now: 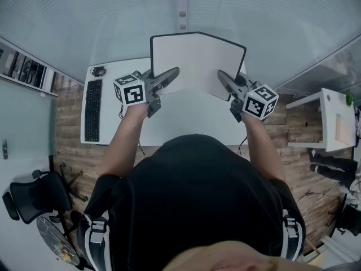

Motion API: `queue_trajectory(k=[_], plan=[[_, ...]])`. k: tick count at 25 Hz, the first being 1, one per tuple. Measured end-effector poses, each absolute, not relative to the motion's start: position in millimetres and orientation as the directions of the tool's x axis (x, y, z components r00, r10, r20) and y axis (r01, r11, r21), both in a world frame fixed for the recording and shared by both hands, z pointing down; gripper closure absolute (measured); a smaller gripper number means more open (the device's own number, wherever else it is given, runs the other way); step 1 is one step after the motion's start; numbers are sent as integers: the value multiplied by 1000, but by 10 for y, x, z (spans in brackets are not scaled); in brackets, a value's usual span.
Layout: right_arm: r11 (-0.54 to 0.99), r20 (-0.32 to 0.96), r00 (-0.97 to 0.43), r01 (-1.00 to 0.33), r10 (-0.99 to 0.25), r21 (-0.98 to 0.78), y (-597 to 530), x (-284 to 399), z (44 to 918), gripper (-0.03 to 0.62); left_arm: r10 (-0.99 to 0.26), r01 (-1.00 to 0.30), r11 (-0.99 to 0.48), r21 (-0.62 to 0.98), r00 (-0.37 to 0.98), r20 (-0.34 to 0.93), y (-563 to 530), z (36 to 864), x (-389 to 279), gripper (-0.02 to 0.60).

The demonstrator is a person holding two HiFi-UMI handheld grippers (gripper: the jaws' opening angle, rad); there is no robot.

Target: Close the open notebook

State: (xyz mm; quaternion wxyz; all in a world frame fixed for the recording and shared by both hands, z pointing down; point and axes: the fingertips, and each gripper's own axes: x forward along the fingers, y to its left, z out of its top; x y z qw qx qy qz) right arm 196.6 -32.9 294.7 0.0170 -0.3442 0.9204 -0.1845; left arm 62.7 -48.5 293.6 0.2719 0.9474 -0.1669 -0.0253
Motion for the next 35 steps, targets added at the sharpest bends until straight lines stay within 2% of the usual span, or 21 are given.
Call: queue_trajectory(k=[13,21,35], plan=[[728,107,-803,-581,-587,-364,-674,2150,3035,534,-383,-350,-777,523,923,49,-798,3021,861,522],[732,101,-816,-558,-568,-391,-833,2528,3190,534,-392,-374,-774,511,917,77,-971,3097,1287,520],[748,68,-835,-524,-547,-407,-1017,2627,3185,537,-405,-385,-765,517,911,79,-1128,3081,1489,512]])
